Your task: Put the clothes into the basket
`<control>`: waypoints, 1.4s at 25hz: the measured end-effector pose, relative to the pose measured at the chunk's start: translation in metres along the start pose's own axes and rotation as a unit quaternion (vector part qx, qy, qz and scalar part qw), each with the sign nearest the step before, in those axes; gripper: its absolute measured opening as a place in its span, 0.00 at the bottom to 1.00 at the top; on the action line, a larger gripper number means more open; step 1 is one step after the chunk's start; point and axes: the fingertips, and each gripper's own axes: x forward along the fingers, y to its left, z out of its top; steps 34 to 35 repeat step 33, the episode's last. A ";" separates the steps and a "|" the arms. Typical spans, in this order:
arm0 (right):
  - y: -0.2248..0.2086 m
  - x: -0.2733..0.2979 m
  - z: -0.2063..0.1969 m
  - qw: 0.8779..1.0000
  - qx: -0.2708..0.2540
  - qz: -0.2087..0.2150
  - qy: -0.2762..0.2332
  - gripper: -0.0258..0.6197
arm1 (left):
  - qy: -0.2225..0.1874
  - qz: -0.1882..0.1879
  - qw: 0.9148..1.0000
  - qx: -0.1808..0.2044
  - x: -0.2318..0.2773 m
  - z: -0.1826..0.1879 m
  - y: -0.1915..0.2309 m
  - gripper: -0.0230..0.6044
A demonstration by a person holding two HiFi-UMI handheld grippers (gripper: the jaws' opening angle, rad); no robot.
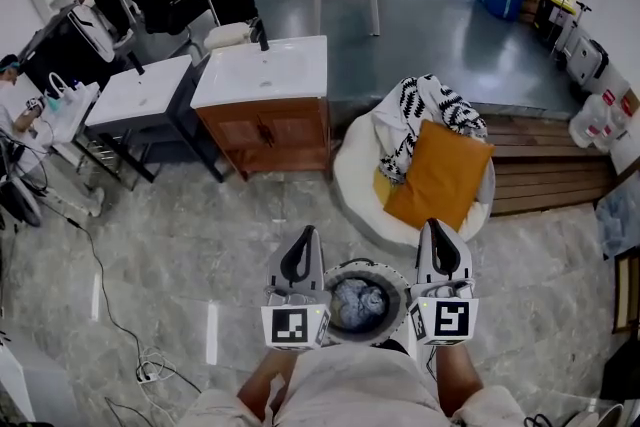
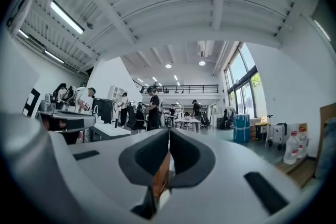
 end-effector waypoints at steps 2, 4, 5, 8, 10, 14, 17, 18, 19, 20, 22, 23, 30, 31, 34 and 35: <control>-0.001 -0.001 0.000 1.000 0.002 -0.005 -0.002 0.02 | -0.002 0.000 1.000 0.002 0.000 0.001 -0.001 0.04; 0.000 -0.001 0.000 1.000 0.004 -0.005 -0.002 0.02 | -0.003 0.001 1.000 0.002 0.000 0.000 0.000 0.04; 0.000 -0.001 0.000 1.000 0.004 -0.004 -0.001 0.02 | -0.002 0.002 1.000 0.001 -0.001 0.000 0.000 0.04; 0.000 0.001 0.000 1.000 0.009 0.002 0.003 0.02 | -0.001 0.003 1.000 -0.001 0.000 0.002 0.001 0.04; 0.002 0.003 -0.001 1.000 0.011 0.005 0.006 0.02 | -0.001 0.002 1.000 -0.002 0.000 0.002 0.002 0.04; 0.005 0.004 -0.001 1.000 0.011 0.006 0.011 0.02 | 0.000 0.002 1.000 -0.004 0.002 -0.001 0.003 0.04; 0.002 0.004 -0.004 1.000 0.008 0.006 0.010 0.02 | 0.000 0.001 1.000 -0.005 0.004 -0.002 0.001 0.04; 0.001 0.004 -0.004 1.000 0.008 0.005 0.010 0.02 | 0.000 0.001 1.000 -0.006 0.004 -0.002 0.000 0.04; 0.000 0.004 -0.003 1.000 0.009 0.004 0.010 0.02 | 0.000 0.001 1.000 -0.006 0.005 -0.002 0.000 0.04; -0.001 0.004 -0.002 1.000 0.009 0.003 0.009 0.02 | 0.000 0.001 1.000 -0.006 0.005 -0.001 0.000 0.04; -0.002 0.005 -0.002 1.000 0.009 0.001 0.008 0.02 | 0.000 0.001 1.000 -0.006 0.006 -0.001 0.000 0.04; -0.003 0.006 -0.003 1.000 0.010 0.000 0.008 0.02 | 0.000 0.001 1.000 -0.005 0.007 -0.002 0.001 0.04; -0.005 0.010 -0.006 1.000 0.007 -0.004 0.012 0.02 | -0.001 0.000 1.000 -0.004 0.010 -0.003 0.003 0.04; -0.006 0.010 -0.006 1.000 0.007 -0.005 0.014 0.02 | -0.001 0.001 1.000 -0.004 0.010 -0.002 0.003 0.04; -0.009 0.010 -0.006 1.000 0.006 -0.007 0.018 0.02 | -0.001 0.002 1.000 -0.004 0.010 -0.001 0.002 0.04; -0.009 0.010 -0.006 1.000 0.006 -0.007 0.018 0.02 | -0.001 0.002 1.000 -0.004 0.010 -0.001 0.002 0.04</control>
